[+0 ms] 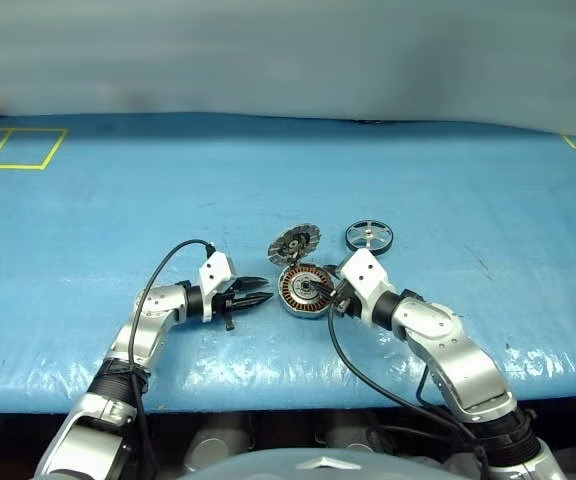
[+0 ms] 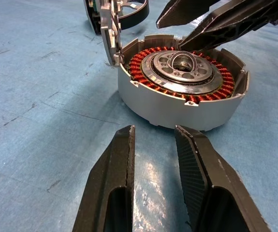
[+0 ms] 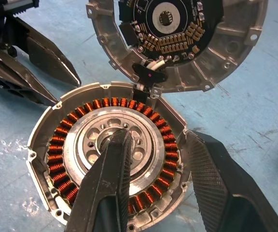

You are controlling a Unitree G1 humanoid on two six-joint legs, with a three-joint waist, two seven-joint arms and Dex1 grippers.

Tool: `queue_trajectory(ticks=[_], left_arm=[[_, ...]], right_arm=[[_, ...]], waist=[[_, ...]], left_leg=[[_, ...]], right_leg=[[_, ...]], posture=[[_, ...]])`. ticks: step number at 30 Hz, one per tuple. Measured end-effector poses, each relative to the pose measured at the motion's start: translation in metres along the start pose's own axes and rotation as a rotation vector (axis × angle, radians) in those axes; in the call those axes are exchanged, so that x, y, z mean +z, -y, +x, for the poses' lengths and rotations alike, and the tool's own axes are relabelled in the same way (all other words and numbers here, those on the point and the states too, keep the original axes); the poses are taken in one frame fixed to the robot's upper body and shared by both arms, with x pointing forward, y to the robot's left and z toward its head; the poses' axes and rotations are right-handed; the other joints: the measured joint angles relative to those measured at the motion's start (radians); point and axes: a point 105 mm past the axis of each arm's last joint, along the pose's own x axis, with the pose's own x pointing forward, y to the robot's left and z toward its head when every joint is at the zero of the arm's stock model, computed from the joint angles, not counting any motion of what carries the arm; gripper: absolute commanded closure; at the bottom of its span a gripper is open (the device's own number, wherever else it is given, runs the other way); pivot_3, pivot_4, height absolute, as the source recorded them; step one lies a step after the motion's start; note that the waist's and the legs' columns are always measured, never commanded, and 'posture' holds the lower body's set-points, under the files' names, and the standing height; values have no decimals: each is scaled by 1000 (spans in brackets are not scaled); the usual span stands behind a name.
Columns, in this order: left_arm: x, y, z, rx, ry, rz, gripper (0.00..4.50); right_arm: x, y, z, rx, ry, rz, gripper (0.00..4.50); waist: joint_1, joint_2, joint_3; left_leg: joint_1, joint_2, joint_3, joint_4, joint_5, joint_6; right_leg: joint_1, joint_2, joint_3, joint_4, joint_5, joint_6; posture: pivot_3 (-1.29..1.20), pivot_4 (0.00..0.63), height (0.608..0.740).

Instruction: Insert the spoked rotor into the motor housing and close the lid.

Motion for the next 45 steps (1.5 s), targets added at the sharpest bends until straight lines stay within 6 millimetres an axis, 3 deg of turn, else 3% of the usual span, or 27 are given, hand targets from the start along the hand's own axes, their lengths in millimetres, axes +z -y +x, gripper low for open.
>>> queue_trajectory(ticks=[12,15,19,45], left_arm=[[-5,-1,-1,3,-9,-2,3123],[-5,-1,-1,3,-11,-2,3123],[-5,-1,-1,3,-12,-2,3123],[2,2,2,-4,-10,7,3123]], right_arm=[[1,-10,3,38,4,-2,2624],[0,-10,3,44,2,2,3198],[1,-13,2,61,11,20,4474],[-10,-7,1,33,-19,84,4474]], waist=[[0,0,0],[0,0,0],[0,0,0],[0,0,0]], left_leg=[[0,0,0,0,0,0],[0,0,0,0,0,0],[0,0,0,0,0,0],[0,0,0,0,0,0]], right_leg=[[0,0,0,0,0,0],[0,0,0,0,0,0],[0,0,0,0,0,0],[0,0,0,0,0,0]], posture=[[0,150,740],[0,150,740],[0,150,740],[0,150,740]])
